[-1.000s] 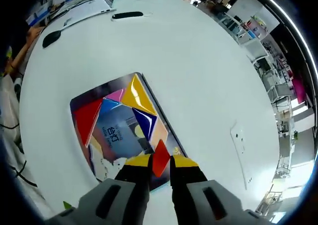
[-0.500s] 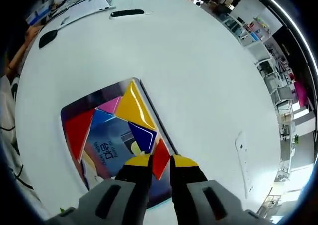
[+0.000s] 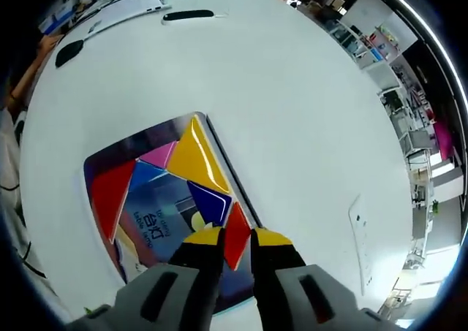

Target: Pick up the tangram pieces one by one and place each piece onto its matching region on the pattern sheet, fitting the shapes together until the outline on the sheet is completely filled by the tangram pieces

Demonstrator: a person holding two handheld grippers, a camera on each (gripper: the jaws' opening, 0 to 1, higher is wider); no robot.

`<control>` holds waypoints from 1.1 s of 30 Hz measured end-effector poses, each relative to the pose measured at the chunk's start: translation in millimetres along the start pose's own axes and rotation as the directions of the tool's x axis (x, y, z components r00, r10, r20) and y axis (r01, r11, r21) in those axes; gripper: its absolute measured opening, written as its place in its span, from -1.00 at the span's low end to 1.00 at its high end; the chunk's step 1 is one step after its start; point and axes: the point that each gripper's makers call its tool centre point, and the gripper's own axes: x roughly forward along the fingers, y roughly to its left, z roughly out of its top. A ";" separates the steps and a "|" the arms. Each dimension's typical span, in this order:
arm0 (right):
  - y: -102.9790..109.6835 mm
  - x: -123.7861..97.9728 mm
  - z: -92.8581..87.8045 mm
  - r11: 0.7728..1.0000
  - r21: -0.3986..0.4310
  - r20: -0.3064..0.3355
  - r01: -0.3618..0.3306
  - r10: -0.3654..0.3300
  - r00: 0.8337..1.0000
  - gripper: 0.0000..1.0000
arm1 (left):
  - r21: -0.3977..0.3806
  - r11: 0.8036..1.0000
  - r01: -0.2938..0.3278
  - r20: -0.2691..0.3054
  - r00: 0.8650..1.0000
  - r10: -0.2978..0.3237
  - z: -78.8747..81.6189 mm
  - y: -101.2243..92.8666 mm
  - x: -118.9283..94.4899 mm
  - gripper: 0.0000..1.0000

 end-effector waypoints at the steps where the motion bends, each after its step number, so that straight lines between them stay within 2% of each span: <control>1: -0.2 0.1 0.3 1.000 -0.001 0.001 0.000 0.000 1.000 -0.67 | 0.001 1.000 0.000 0.000 1.000 0.000 -0.1 -0.1 0.0 -0.57; 5: 1.7 -0.3 0.2 1.000 -0.017 0.004 0.001 -0.001 1.000 -0.67 | 0.000 1.000 0.001 0.000 1.000 -0.001 -0.1 -0.3 0.3 -0.57; 11: 2.4 0.8 0.4 0.996 -0.092 0.009 0.010 -0.010 1.000 -0.66 | 0.000 1.000 0.001 0.000 1.000 -0.001 0.2 -0.5 0.1 -0.57; 18: -0.5 -2.4 -2.9 0.998 -0.070 0.006 0.011 -0.010 1.000 -0.59 | -0.001 1.000 -0.001 -0.001 1.000 0.001 -0.3 0.6 -0.3 -0.57; 21: -8.5 -8.3 -4.8 0.999 -0.047 0.026 0.025 -0.023 0.999 -0.59 | -0.001 1.000 -0.003 -0.003 1.000 0.003 -0.7 1.2 -0.5 -0.57; 23: -11.3 -14.5 -7.2 0.998 -0.031 0.049 0.045 -0.044 0.998 -0.59 | -0.002 1.000 -0.005 -0.002 1.000 0.005 -0.7 1.7 -0.8 -0.57; 26: -12.6 -35.5 -8.3 0.995 0.049 0.134 0.081 -0.087 0.987 -0.59 | -0.003 1.000 -0.006 0.001 1.000 0.006 -0.7 2.1 -0.9 -0.57; 27: -7.3 -45.7 -6.9 0.996 0.050 0.176 0.073 -0.081 0.981 -0.59 | -0.004 1.000 -0.006 0.001 1.000 0.006 -0.6 2.7 -0.7 -0.57; 29: -1.3 -71.6 -3.1 0.994 0.062 0.280 0.085 -0.099 0.955 -0.59 | -0.006 1.000 -0.008 0.001 1.000 0.008 -0.7 3.9 0.6 -0.57; 30: 4.4 -91.9 -1.1 0.993 0.075 0.354 0.089 -0.110 0.929 -0.59 | -0.007 1.000 -0.008 0.000 1.000 0.008 -0.9 3.9 1.4 -0.57; 31: 8.3 -102.6 -0.5 0.993 0.081 0.390 0.087 -0.112 0.914 -0.59 | -0.008 1.000 -0.008 -0.001 1.000 0.008 -1.0 3.8 2.5 -0.57; 33: 13.6 -137.3 -2.6 0.989 0.113 0.492 0.095 -0.139 0.859 -0.58 | -0.017 1.000 -0.011 0.002 1.000 0.011 1.2 3.0 5.5 -0.57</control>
